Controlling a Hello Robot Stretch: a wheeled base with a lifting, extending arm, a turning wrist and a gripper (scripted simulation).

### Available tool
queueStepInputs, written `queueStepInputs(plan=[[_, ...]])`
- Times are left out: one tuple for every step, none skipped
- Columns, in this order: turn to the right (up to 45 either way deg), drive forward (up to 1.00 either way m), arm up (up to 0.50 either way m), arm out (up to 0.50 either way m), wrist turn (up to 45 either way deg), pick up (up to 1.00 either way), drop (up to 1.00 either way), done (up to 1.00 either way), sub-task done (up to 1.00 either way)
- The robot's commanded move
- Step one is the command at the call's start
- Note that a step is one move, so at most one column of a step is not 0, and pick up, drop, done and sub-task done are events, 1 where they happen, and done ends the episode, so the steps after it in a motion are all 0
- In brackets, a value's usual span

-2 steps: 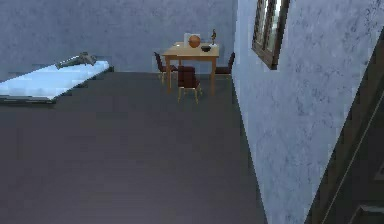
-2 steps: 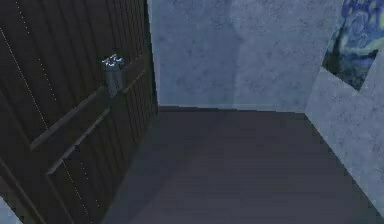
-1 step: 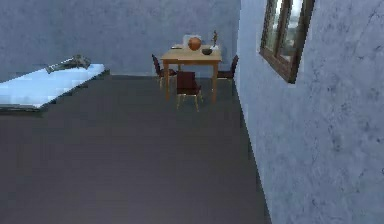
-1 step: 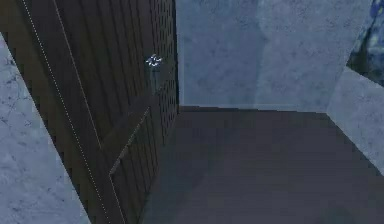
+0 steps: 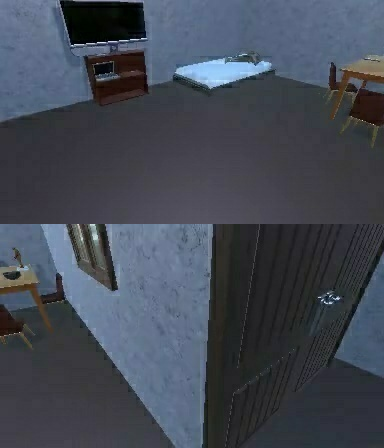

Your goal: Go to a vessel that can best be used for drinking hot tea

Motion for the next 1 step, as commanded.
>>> queueStepInputs(plan=[[-42.0, 0.00, 0.00, 0.00, 0.0, 0.00, 0.00, 0.00, 0.00]])
